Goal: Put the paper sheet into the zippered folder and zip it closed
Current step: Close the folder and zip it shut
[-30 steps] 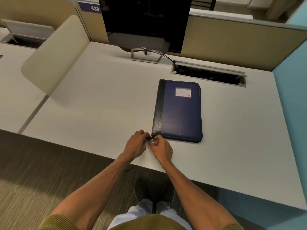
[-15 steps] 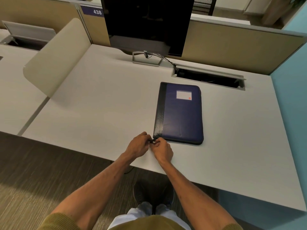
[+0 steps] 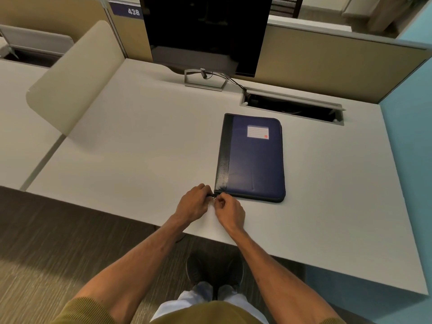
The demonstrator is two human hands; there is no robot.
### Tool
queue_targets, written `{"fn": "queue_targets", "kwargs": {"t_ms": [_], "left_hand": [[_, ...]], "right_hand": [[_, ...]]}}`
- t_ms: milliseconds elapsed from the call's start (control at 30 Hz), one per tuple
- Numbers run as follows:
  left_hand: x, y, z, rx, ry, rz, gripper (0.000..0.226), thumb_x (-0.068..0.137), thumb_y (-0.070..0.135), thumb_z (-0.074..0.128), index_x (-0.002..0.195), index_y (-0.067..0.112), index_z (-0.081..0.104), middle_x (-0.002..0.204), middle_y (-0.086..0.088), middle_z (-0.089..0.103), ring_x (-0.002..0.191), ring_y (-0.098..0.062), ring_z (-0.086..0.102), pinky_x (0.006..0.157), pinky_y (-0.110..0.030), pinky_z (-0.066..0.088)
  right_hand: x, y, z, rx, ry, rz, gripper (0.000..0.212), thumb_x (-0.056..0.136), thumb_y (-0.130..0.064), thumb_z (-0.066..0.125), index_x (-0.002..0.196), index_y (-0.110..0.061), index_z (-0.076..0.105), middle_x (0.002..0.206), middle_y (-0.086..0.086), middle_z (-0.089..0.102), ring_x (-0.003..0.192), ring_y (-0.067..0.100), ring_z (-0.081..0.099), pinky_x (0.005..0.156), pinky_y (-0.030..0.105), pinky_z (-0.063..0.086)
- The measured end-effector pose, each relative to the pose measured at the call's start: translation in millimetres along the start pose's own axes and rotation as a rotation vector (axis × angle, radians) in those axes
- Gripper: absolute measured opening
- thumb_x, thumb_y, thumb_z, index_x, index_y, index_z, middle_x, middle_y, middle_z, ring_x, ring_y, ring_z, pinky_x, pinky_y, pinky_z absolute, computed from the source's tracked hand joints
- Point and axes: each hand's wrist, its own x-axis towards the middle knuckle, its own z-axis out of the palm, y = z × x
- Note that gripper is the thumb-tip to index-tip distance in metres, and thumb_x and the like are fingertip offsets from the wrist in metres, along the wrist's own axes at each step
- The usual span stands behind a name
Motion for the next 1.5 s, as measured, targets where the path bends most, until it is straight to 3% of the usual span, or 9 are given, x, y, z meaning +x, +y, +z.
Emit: {"fn": "queue_targets", "kwargs": {"t_ms": [133, 233, 400, 567, 767, 967, 1100, 1367, 1500], "left_hand": [[-0.1, 0.5, -0.1, 0.126, 0.007, 0.038, 0.02, 0.112, 0.027, 0.048, 0.124, 0.014, 0.058, 0.122, -0.005, 0.064, 0.109, -0.026, 0.064, 0.089, -0.044, 0.059], [-0.8, -0.5, -0.5, 0.167, 0.03, 0.051, 0.024, 0.112, 0.025, 0.05, 0.135, 0.018, 0.05, 0.125, -0.004, 0.064, 0.106, -0.026, 0.065, 0.085, -0.042, 0.061], [3.3, 1.8, -1.3, 0.322, 0.008, 0.153, 0.074, 0.103, 0.008, 0.057, 0.165, 0.035, 0.026, 0.122, -0.007, 0.058, 0.102, -0.026, 0.063, 0.078, -0.035, 0.059], [12.1, -1.2, -4.5, 0.48, -0.034, 0.232, 0.089, 0.109, 0.009, 0.053, 0.171, 0.046, 0.002, 0.13, -0.011, 0.054, 0.111, -0.027, 0.059, 0.087, -0.035, 0.055], [13.2, 0.5, -4.6, 0.48, -0.045, 0.233, 0.09, 0.107, 0.01, 0.056, 0.171, 0.046, 0.003, 0.135, -0.011, 0.054, 0.116, -0.027, 0.058, 0.091, -0.035, 0.055], [11.4, -4.2, -5.8, 0.514, -0.014, 0.23, 0.095, 0.103, 0.004, 0.056, 0.171, 0.046, 0.004, 0.136, -0.011, 0.053, 0.118, -0.029, 0.058, 0.089, -0.036, 0.053], [11.6, -6.6, 0.9, 0.524, -0.015, 0.246, 0.096, 0.104, 0.006, 0.056, 0.171, 0.046, 0.001, 0.134, -0.01, 0.054, 0.115, -0.028, 0.059, 0.09, -0.036, 0.054], [16.4, 8.9, 14.4, 0.381, 0.01, 0.212, 0.07, 0.11, 0.05, 0.048, 0.17, 0.037, 0.014, 0.144, -0.005, 0.052, 0.121, -0.024, 0.06, 0.097, -0.035, 0.059], [28.4, 25.0, 23.4, 0.324, 0.021, 0.146, 0.075, 0.113, 0.027, 0.048, 0.173, 0.03, 0.003, 0.143, -0.011, 0.051, 0.116, -0.025, 0.061, 0.1, -0.035, 0.056]], "right_hand": [[2.0, 0.8, -0.1, -0.07, 0.035, -0.052, 0.021, 0.106, -0.033, 0.06, 0.113, -0.018, 0.072, 0.11, -0.002, 0.074, 0.095, 0.014, 0.071, 0.086, 0.029, 0.061], [4.1, -2.1, -0.9, -0.147, 0.074, -0.069, 0.026, 0.107, -0.038, 0.056, 0.12, -0.021, 0.071, 0.115, -0.005, 0.074, 0.098, 0.014, 0.072, 0.091, 0.032, 0.062], [4.9, -0.6, -0.5, -0.255, 0.12, -0.046, 0.035, 0.111, -0.041, 0.046, 0.134, -0.022, 0.065, 0.126, -0.006, 0.072, 0.105, 0.013, 0.073, 0.095, 0.03, 0.06], [5.4, 2.1, -2.1, -0.279, 0.133, -0.019, 0.037, 0.112, -0.042, 0.042, 0.135, -0.023, 0.063, 0.125, -0.006, 0.072, 0.104, 0.011, 0.072, 0.096, 0.028, 0.059], [7.8, 5.5, -3.8, -0.291, 0.141, 0.031, 0.036, 0.111, -0.042, 0.043, 0.133, -0.021, 0.063, 0.123, -0.004, 0.073, 0.104, 0.012, 0.071, 0.097, 0.029, 0.058], [7.1, 17.5, -11.1, -0.311, 0.185, 0.111, 0.029, 0.111, -0.037, 0.044, 0.122, -0.019, 0.065, 0.11, -0.002, 0.073, 0.093, 0.013, 0.07, 0.086, 0.028, 0.059], [5.8, 37.9, -23.6, -0.358, 0.174, 0.075, 0.032, 0.112, -0.037, 0.04, 0.126, -0.02, 0.063, 0.114, -0.002, 0.072, 0.092, 0.014, 0.07, 0.085, 0.028, 0.059], [0.1, 29.3, -13.6, -0.248, 0.191, 0.128, 0.031, 0.112, -0.038, 0.045, 0.131, -0.02, 0.062, 0.121, -0.003, 0.071, 0.1, 0.012, 0.071, 0.09, 0.026, 0.06], [-0.9, 29.0, -8.0, -0.174, 0.231, 0.202, 0.026, 0.111, -0.037, 0.045, 0.122, -0.02, 0.062, 0.11, -0.002, 0.072, 0.09, 0.011, 0.069, 0.082, 0.025, 0.059]]}}
